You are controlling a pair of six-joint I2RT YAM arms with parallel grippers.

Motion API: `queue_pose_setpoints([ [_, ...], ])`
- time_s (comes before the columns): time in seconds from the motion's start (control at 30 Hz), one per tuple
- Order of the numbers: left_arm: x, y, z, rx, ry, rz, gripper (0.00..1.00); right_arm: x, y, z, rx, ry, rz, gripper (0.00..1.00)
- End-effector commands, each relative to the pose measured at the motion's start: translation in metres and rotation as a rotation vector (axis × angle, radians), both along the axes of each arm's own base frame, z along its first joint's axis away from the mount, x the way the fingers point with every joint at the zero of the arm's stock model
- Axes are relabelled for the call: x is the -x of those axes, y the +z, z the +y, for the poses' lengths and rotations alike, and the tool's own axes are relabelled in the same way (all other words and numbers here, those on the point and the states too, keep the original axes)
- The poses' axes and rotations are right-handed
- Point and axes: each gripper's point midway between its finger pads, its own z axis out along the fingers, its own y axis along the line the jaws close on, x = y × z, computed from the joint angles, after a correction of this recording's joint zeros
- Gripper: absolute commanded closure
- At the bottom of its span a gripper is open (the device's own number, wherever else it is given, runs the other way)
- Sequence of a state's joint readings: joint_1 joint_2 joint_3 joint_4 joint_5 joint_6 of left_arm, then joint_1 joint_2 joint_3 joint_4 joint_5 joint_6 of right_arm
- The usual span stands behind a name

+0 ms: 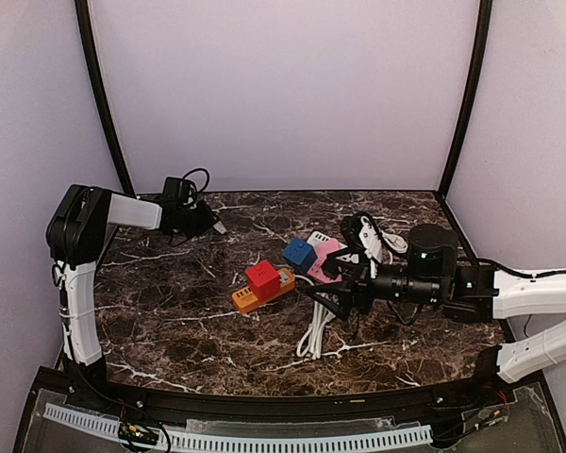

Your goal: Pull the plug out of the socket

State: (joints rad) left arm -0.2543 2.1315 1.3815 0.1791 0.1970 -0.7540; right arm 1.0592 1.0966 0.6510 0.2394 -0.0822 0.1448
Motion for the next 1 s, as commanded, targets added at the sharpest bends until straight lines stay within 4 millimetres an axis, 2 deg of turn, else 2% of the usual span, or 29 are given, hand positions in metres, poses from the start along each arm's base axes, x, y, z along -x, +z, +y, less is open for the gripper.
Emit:
queue_pose_setpoints([
  [0.0, 0.0, -0.001, 0.007, -0.018, 0.016, 0.048, 0.65, -0.004, 0.013, 0.004, -0.037, -0.004, -0.005, 0.01],
  [0.03, 0.002, -0.003, 0.008, -0.029, 0.011, 0.06, 0.59, -0.004, 0.013, 0.004, -0.035, -0.003, -0.005, 0.01],
  [0.17, 0.002, 0.005, 0.011, -0.06, -0.002, 0.079, 0.46, -0.004, 0.013, 0.004, -0.036, -0.005, -0.008, 0.01],
  [0.27, 0.004, 0.019, 0.012, -0.078, -0.011, 0.074, 0.34, -0.005, 0.012, 0.004, -0.031, -0.008, -0.007, 0.01],
  [0.37, 0.013, 0.03, 0.011, -0.091, -0.043, 0.059, 0.28, -0.008, 0.009, 0.003, -0.023, -0.022, -0.005, 0.01],
  [0.4, 0.017, 0.041, 0.01, -0.101, -0.062, 0.034, 0.26, -0.009, 0.007, 0.003, -0.02, -0.026, -0.001, 0.01],
  [0.43, 0.024, 0.048, 0.01, -0.105, -0.078, 0.024, 0.24, -0.012, 0.005, 0.002, -0.017, -0.031, 0.002, 0.01],
  [0.53, 0.043, 0.066, 0.003, -0.16, -0.17, -0.039, 0.04, -0.017, -0.001, 0.001, -0.011, -0.033, 0.024, 0.01],
  [0.7, 0.09, 0.095, -0.016, -0.217, -0.358, -0.174, 0.01, -0.032, -0.008, -0.003, -0.023, -0.033, 0.088, 0.01],
  [0.77, 0.108, 0.101, -0.024, -0.221, -0.43, -0.205, 0.01, -0.037, -0.01, -0.005, -0.033, -0.033, 0.112, 0.01],
  [0.8, 0.12, 0.097, -0.032, -0.216, -0.483, -0.211, 0.01, -0.04, -0.01, -0.006, -0.038, -0.035, 0.121, 0.01],
  [0.83, 0.126, 0.105, -0.037, -0.212, -0.506, -0.244, 0.01, -0.043, -0.01, -0.007, -0.044, -0.037, 0.127, 0.01],
  [0.87, 0.139, 0.1, -0.047, -0.214, -0.567, -0.251, 0.01, -0.045, -0.01, -0.009, -0.049, -0.039, 0.134, 0.01],
  [0.9, 0.146, 0.104, -0.053, -0.23, -0.61, -0.284, 0.01, -0.048, -0.01, -0.01, -0.054, -0.038, 0.141, 0.01],
  [0.97, 0.168, 0.1, -0.071, -0.248, -0.718, -0.307, 0.01, -0.053, -0.009, -0.012, -0.066, -0.043, 0.157, 0.02],
])
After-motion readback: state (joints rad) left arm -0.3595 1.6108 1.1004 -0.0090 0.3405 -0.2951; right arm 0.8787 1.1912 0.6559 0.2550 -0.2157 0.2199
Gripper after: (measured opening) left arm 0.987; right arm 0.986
